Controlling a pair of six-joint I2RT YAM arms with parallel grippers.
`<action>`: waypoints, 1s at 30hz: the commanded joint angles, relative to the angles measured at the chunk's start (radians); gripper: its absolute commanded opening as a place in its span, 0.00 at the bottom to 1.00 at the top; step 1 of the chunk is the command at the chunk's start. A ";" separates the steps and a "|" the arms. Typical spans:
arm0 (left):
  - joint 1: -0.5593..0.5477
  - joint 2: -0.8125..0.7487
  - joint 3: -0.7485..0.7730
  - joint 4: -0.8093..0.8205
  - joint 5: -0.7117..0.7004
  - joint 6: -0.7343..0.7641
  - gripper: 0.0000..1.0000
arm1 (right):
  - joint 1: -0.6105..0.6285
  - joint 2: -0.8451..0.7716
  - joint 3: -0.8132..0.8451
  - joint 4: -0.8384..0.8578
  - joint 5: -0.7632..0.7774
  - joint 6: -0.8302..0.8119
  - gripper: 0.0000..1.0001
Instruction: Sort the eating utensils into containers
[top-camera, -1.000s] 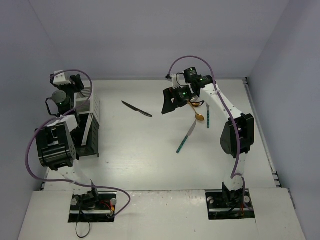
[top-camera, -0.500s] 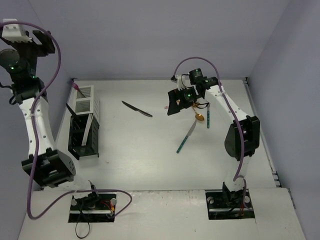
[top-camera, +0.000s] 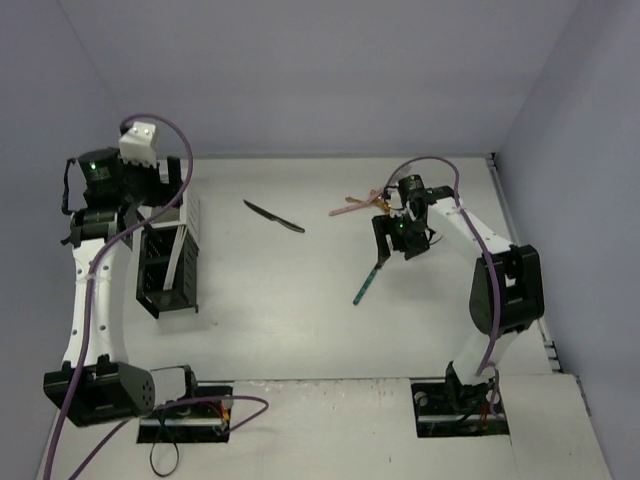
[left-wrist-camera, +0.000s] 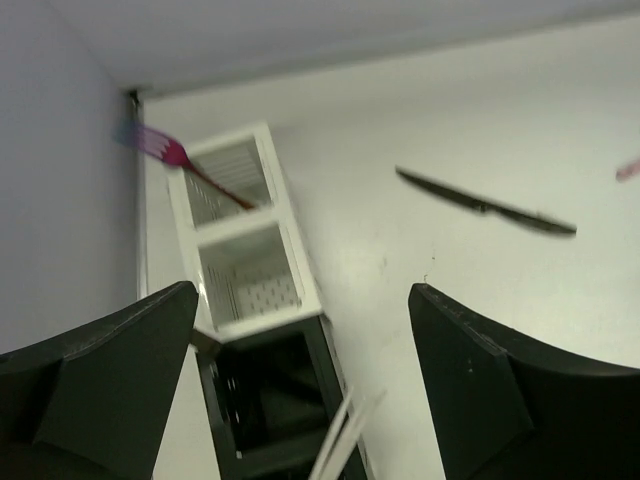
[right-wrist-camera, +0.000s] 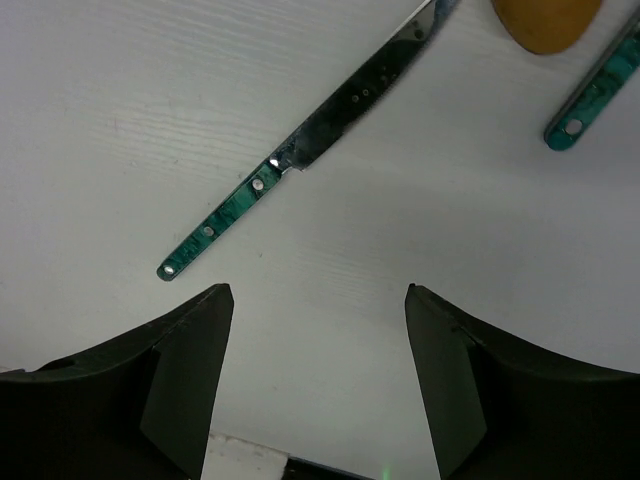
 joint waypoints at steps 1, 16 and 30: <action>-0.086 -0.088 0.027 -0.084 -0.063 0.077 0.84 | 0.007 -0.114 -0.007 0.023 0.109 0.177 0.66; -0.285 -0.129 -0.104 -0.177 0.080 -0.031 0.84 | -0.005 -0.038 0.011 0.047 0.028 0.284 0.63; -0.988 0.431 0.045 0.026 -0.052 -0.373 0.75 | -0.277 -0.232 0.038 0.053 0.119 0.187 0.65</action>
